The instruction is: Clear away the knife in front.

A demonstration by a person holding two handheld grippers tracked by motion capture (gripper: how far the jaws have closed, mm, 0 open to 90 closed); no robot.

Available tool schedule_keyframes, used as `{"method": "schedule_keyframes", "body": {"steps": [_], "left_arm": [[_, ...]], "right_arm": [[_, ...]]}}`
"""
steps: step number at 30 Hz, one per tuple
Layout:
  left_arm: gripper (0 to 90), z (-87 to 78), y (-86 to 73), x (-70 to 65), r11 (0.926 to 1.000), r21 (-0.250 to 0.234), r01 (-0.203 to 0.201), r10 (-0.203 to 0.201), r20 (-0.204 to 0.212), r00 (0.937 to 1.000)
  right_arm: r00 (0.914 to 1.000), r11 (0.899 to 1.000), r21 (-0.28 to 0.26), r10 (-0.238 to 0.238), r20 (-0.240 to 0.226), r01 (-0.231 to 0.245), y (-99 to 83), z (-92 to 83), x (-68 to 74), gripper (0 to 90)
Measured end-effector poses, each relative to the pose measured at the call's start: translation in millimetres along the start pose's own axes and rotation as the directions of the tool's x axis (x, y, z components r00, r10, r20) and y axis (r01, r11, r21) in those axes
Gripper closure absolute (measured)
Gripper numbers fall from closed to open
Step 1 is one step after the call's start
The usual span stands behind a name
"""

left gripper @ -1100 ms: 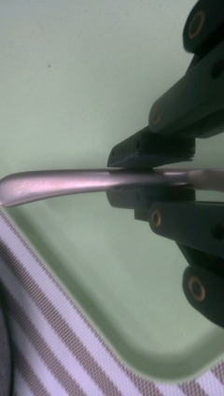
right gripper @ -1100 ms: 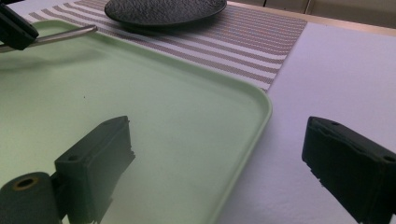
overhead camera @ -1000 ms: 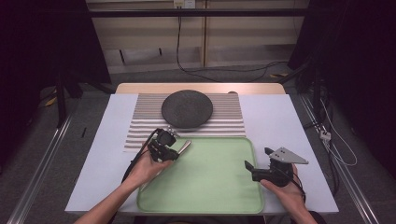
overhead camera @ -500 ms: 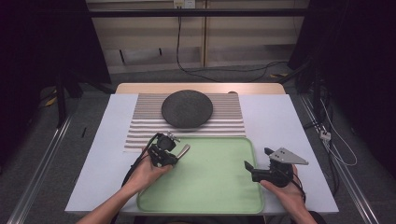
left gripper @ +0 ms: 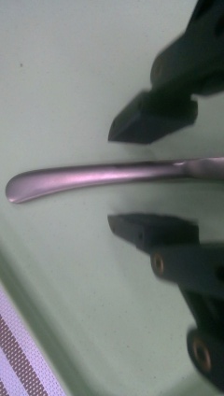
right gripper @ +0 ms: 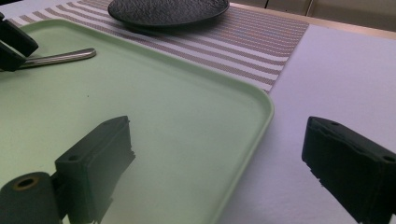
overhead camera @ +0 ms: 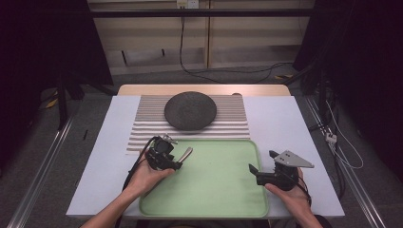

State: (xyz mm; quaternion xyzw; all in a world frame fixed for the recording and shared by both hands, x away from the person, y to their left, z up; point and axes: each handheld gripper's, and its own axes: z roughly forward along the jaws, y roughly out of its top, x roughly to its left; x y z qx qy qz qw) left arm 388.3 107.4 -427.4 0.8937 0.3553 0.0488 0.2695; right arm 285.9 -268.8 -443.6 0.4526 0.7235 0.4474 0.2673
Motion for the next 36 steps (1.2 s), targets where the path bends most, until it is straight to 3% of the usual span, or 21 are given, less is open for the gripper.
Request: {"method": "schedule_keyframes", "body": {"steps": [3,5,8,10,13,14,16,18,22,24,26,28,30,31,32,34,35,36], "left_arm": [[30.7,-0.2,1.0,4.0,0.9991,-0.040,0.012,-0.012,-0.005,0.9999],[25.7,-1.0,1.6,4.5,0.9980,-0.063,0.007,-0.008,-0.018,0.9998],[17.5,-2.7,1.8,3.8,0.9957,-0.092,0.011,-0.011,-0.006,0.9999],[13.3,-4.7,1.7,1.6,0.9944,-0.101,-0.029,0.027,-0.015,0.9995],[19.8,-7.9,1.1,-3.5,0.9878,-0.142,-0.065,0.064,-0.016,0.9978],[30.1,-8.6,0.8,-5.8,0.9835,-0.159,-0.087,0.084,-0.024,0.9962],[31.3,-9.1,1.2,-9.8,0.9776,-0.178,-0.112,0.109,-0.026,0.9937],[40.1,-8.5,1.4,-13.2,0.9740,-0.186,-0.129,0.128,-0.017,0.9916],[56.9,-3.0,0.9,-20.4,0.9712,-0.171,-0.166,0.167,-0.010,0.9859],[60.6,0.3,0.5,-23.4,0.9708,-0.164,-0.175,0.177,0.003,0.9841],[68.6,3.6,0.1,-27.3,0.9676,-0.149,-0.204,0.204,-0.015,0.9788],[75.1,5.6,0.5,-27.6,0.9693,-0.142,-0.201,0.203,0.000,0.9792],[81.5,7.3,1.0,-28.4,0.9664,-0.128,-0.223,0.223,-0.011,0.9747],[84.5,8.8,1.1,-28.2,0.9698,-0.128,-0.208,0.210,0.004,0.9777],[88.0,9.6,1.1,-27.7,0.9699,-0.111,-0.217,0.218,0.002,0.9759],[90.0,12.8,0.4,-28.8,0.9708,-0.102,-0.217,0.216,-0.019,0.9762],[90.0,13.6,0.6,-28.2,0.9695,-0.086,-0.230,0.228,-0.031,0.9732],[90.0,14.0,1.2,-27.1,0.9699,-0.090,-0.226,0.226,-0.020,0.9740]], "right_arm": [[1.0000,1.000,-0.002,0.003,-0.004,-0.003,0.0,0.0,-0.6,8.7],[1.0000,1.000,-0.001,0.003,-0.004,-0.003,0.0,0.2,-0.7,8.7],[1.0000,1.000,-0.001,0.003,-0.005,-0.003,-0.2,0.0,-0.6,8.7],[1.0000,1.000,-0.002,0.006,-0.005,-0.006,-0.4,-0.7,-0.4,8.7],[0.9999,1.000,-0.002,0.008,-0.007,-0.008,-0.4,-0.6,-1.0,8.5],[0.9999,1.000,-0.002,0.009,-0.007,-0.009,-0.3,-0.4,-1.3,8.5],[0.9999,1.000,0.001,0.008,-0.007,-0.008,-0.3,0.4,-1.4,8.5],[1.0000,1.000,0.000,0.006,-0.008,-0.006,-0.2,0.7,-1.3,8.5],[1.0000,1.000,0.001,0.002,-0.005,-0.002,-0.1,0.8,-1.0,8.5],[1.0000,1.000,0.001,0.002,-0.004,-0.002,0.0,0.8,-1.0,8.5],[1.0000,1.000,0.002,0.002,-0.005,-0.002,0.1,0.6,-0.4,8.5],[1.0000,1.000,0.003,0.002,-0.003,-0.002,0.1,0.6,-0.4,8.5],[1.0000,1.000,0.001,0.003,0.000,-0.003,0.1,0.4,-0.8,8.5],[1.0000,1.000,0.000,0.003,0.000,-0.003,0.1,0.2,-0.9,8.6],[1.0000,1.000,0.000,0.003,0.000,-0.003,0.1,0.1,-0.7,8.6],[1.0000,1.000,-0.002,0.000,0.000,0.000,0.2,0.2,-0.6,8.5],[1.0000,1.000,0.001,0.003,0.000,-0.003,0.2,0.4,-0.5,8.6],[1.0000,1.000,0.003,0.003,0.001,-0.003,0.2,0.6,-0.4,8.5]]}}
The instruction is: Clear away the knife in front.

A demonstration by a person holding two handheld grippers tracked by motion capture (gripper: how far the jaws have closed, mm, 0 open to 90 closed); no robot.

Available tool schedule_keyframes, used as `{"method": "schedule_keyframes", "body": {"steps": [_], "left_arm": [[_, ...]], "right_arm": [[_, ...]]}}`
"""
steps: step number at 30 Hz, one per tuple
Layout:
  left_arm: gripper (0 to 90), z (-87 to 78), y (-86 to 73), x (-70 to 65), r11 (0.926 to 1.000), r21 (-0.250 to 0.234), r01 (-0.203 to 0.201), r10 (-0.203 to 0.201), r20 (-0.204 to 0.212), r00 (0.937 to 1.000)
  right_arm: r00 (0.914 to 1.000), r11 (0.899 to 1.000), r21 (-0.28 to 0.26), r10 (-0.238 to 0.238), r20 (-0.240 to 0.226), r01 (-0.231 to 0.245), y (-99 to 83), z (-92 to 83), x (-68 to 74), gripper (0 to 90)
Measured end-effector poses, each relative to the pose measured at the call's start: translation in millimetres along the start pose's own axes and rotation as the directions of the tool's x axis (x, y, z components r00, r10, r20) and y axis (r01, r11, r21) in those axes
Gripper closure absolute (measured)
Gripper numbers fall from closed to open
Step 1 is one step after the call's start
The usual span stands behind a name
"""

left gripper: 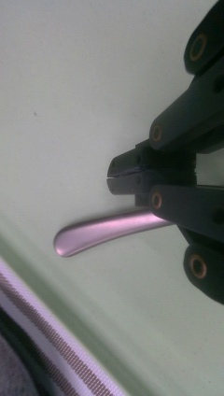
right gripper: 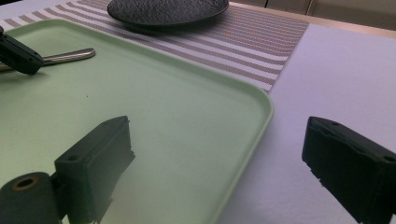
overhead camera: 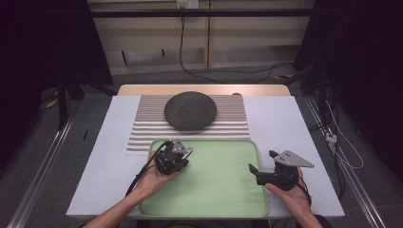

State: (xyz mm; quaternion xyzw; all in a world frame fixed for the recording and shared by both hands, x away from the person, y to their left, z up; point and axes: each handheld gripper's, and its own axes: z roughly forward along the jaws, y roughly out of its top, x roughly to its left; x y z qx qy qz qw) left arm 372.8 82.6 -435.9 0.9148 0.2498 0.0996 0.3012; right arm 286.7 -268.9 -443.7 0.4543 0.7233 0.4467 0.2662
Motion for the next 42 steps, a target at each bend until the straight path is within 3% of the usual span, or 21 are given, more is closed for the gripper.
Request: {"method": "schedule_keyframes", "body": {"steps": [17,18,23,30,34,42], "left_arm": [[90.0,-4.8,-3.2,10.4,0.9992,0.035,0.021,-0.021,0.013,0.9997],[90.0,-5.8,-3.7,11.7,0.9990,0.044,0.009,-0.010,0.013,0.9999],[90.0,-8.6,-8.1,18.2,0.9985,0.042,0.036,-0.037,0.030,0.9989],[90.0,-13.6,-13.2,21.8,0.9977,0.052,0.044,-0.043,-0.002,0.9991],[90.0,-14.9,-13.8,25.1,0.9965,0.063,0.055,-0.056,0.007,0.9984],[90.0,-16.4,-14.0,30.1,0.9941,0.083,0.069,-0.069,-0.014,0.9975]], "right_arm": [[1.0000,1.000,-0.004,0.000,-0.001,0.000,-0.2,-0.7,0.3,8.6],[1.0000,1.000,-0.004,0.000,0.000,0.000,-0.2,-0.5,0.1,8.6],[1.0000,1.000,0.000,0.003,0.002,-0.003,-0.2,0.4,-0.4,8.6],[1.0000,1.000,0.000,0.003,0.000,-0.003,-0.1,-0.2,0.2,8.6],[1.0000,1.000,0.005,-0.004,-0.002,0.004,-0.3,1.4,0.4,8.6],[1.0000,1.000,0.002,-0.003,-0.002,0.003,-0.2,0.0,1.3,8.6]]}}
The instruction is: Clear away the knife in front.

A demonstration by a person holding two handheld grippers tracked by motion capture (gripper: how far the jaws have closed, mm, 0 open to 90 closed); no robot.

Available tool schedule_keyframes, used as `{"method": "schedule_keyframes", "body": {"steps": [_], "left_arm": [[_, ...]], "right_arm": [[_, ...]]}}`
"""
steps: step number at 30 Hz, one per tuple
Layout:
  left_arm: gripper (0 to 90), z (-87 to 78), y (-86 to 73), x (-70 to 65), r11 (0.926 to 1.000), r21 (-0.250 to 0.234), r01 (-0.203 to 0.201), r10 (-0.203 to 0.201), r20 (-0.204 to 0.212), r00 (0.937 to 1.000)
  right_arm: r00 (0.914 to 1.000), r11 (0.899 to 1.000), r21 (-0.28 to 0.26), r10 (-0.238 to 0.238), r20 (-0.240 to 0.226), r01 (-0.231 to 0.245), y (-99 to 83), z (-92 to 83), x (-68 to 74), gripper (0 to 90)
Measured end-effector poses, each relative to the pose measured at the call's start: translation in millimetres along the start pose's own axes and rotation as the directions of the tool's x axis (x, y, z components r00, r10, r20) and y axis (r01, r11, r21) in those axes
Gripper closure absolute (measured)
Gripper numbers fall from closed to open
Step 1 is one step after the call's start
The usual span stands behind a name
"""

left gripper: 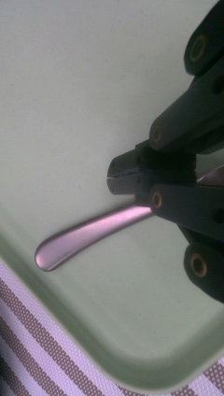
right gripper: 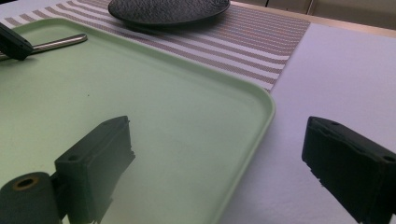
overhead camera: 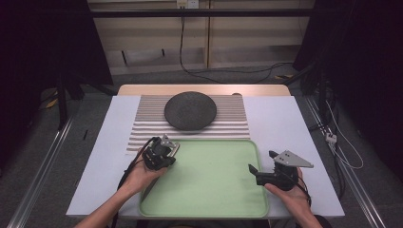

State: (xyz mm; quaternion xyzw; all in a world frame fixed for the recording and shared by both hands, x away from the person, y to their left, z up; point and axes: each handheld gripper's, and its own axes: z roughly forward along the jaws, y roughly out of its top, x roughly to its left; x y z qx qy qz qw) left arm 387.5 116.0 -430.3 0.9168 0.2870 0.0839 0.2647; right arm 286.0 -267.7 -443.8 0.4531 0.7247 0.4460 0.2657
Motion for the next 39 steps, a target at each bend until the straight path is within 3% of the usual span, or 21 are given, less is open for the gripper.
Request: {"method": "schedule_keyframes", "body": {"steps": [8,13,18,32,39], "left_arm": [[90.0,-1.6,-0.6,1.4,0.9999,0.015,-0.003,0.004,-0.015,0.9999],[90.0,-4.4,-6.0,7.5,0.9998,0.007,0.016,-0.016,-0.007,0.9998],[90.0,-7.8,-9.6,9.0,0.9998,0.020,0.008,-0.008,-0.006,0.9999],[90.0,-12.8,-18.3,11.2,0.9993,0.015,0.034,-0.033,-0.040,0.9986],[90.0,-14.4,-19.1,11.3,0.9993,0.028,0.026,-0.024,-0.050,0.9985]], "right_arm": [[1.0000,1.000,-0.001,-0.008,-0.004,0.008,-0.1,-0.1,0.1,8.7],[1.0000,1.000,0.000,-0.008,-0.005,0.008,-0.1,0.3,0.6,8.6],[0.9999,1.000,0.001,-0.008,-0.007,0.008,-0.2,0.6,0.6,8.5],[1.0000,1.000,0.003,-0.004,-0.004,0.004,-0.1,1.0,-0.1,8.5],[1.0000,1.000,0.002,-0.002,-0.003,0.002,-0.2,0.7,-0.2,8.5]]}}
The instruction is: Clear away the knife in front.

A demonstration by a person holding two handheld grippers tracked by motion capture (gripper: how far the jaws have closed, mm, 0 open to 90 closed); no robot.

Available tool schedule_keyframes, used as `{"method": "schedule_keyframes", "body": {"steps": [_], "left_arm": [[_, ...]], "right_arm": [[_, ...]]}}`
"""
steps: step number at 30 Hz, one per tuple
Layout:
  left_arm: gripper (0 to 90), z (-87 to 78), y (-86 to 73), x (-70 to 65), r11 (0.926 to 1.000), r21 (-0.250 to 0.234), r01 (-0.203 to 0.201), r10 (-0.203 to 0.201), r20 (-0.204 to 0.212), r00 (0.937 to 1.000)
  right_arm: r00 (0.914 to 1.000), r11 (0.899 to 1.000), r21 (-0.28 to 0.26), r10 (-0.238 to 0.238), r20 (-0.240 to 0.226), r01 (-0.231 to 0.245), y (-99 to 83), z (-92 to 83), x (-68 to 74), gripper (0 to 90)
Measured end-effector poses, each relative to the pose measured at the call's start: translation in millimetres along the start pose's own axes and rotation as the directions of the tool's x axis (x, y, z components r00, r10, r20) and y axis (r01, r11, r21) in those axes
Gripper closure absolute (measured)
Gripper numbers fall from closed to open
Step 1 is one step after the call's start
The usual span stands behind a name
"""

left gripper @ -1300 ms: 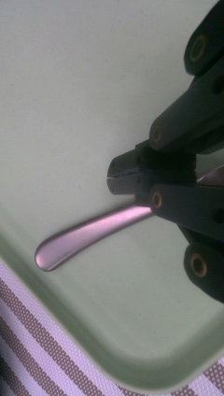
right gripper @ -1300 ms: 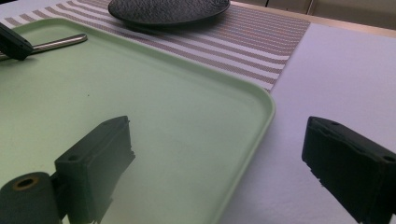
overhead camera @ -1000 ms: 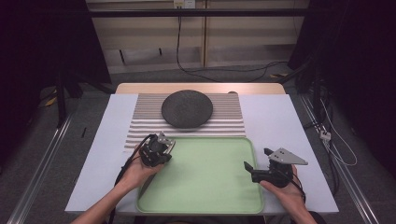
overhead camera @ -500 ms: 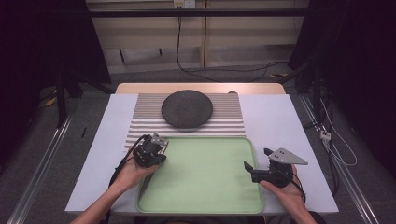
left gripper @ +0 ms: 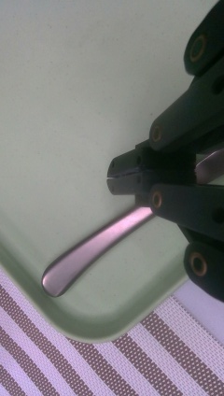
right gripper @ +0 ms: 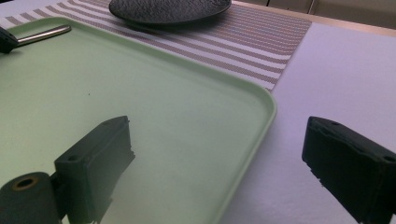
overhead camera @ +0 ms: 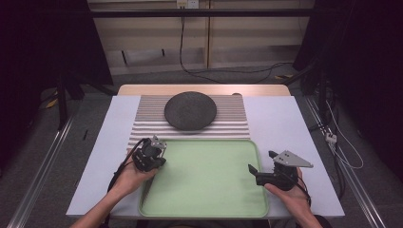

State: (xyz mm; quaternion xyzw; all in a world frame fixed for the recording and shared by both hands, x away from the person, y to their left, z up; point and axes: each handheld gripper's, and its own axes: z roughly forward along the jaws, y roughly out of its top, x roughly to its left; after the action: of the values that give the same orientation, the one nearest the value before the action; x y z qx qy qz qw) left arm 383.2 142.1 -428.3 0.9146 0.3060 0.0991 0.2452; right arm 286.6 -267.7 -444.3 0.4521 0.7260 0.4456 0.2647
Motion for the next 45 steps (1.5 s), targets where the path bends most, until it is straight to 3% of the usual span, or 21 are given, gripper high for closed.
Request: {"method": "schedule_keyframes", "body": {"steps": [12,26,38,45], "left_arm": [[90.0,-2.4,-5.3,-2.7,0.9996,-0.011,0.027,-0.027,-0.036,0.9990],[90.0,-5.4,-7.6,-2.8,0.9992,0.012,0.038,-0.037,-0.060,0.9975],[90.0,-7.7,-15.6,-5.3,0.9970,-0.023,0.073,-0.075,-0.082,0.9938],[87.9,-8.3,-22.8,-0.1,0.9915,-0.074,0.107,-0.109,-0.020,0.9938]], "right_arm": [[1.0000,1.000,0.002,0.001,0.002,-0.001,0.0,0.4,-0.1,8.5],[1.0000,1.000,0.000,0.003,0.000,-0.003,0.1,-0.2,0.1,8.5],[1.0000,1.000,-0.001,0.001,-0.002,-0.001,0.1,-0.8,0.3,8.5],[1.0000,1.000,-0.002,0.000,-0.003,0.000,0.1,-0.9,0.4,8.5]]}}
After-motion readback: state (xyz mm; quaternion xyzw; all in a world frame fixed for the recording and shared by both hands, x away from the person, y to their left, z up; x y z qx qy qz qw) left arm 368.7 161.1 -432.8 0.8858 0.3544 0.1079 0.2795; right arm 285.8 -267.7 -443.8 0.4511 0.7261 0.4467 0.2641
